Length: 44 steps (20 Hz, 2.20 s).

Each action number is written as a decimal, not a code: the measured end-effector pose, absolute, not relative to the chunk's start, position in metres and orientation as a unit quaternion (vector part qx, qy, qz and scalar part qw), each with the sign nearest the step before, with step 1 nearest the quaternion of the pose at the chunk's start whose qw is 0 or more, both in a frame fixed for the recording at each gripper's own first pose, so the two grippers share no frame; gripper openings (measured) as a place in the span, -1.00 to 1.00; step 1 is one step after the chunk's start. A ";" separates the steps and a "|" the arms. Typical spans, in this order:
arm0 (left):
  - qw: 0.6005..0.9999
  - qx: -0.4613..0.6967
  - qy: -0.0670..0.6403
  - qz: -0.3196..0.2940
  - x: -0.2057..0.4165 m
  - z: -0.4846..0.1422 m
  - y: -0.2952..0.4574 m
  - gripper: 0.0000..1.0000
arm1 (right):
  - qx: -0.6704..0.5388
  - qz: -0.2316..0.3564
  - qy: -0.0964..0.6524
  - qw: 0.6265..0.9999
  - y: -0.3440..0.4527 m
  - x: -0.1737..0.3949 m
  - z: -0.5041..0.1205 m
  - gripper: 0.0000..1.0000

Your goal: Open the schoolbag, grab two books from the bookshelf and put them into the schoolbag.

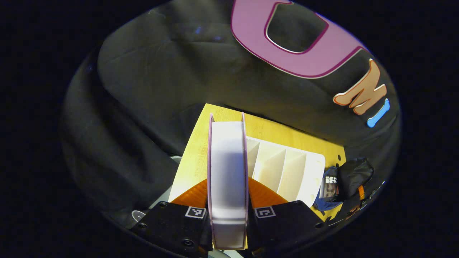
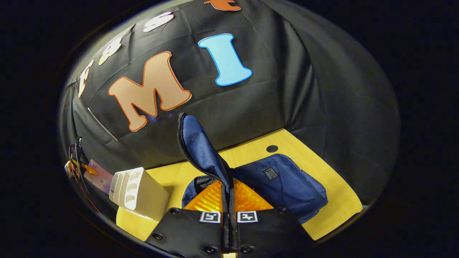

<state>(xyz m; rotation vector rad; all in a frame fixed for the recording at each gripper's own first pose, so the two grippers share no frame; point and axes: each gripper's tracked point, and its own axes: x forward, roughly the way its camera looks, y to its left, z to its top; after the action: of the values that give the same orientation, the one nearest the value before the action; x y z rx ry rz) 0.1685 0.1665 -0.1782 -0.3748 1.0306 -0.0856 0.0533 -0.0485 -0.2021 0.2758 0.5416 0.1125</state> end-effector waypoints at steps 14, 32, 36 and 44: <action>0.817 -0.402 0.406 -0.077 0.164 -0.139 0.183 -0.31 | 0.152 0.048 0.277 0.948 -0.046 0.054 -0.204 -0.94; 0.751 -0.554 0.320 -0.162 0.141 -0.135 0.131 -0.33 | 0.131 0.056 0.285 0.948 -0.048 0.049 -0.205 -0.94; 0.738 -0.563 0.324 -0.181 0.138 -0.142 0.100 -0.33 | 0.127 0.059 0.286 0.948 -0.047 0.051 -0.206 -0.96; 0.715 -0.567 0.334 -0.237 0.156 -0.136 0.011 -0.33 | 0.119 0.063 0.288 0.948 -0.047 0.049 -0.206 -0.93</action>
<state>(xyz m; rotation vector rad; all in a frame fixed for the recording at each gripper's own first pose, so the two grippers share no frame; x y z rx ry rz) 0.1557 0.0111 -0.1365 -1.2560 0.7387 -0.5248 0.0491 -0.0473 -0.2061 0.2412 0.5857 0.1282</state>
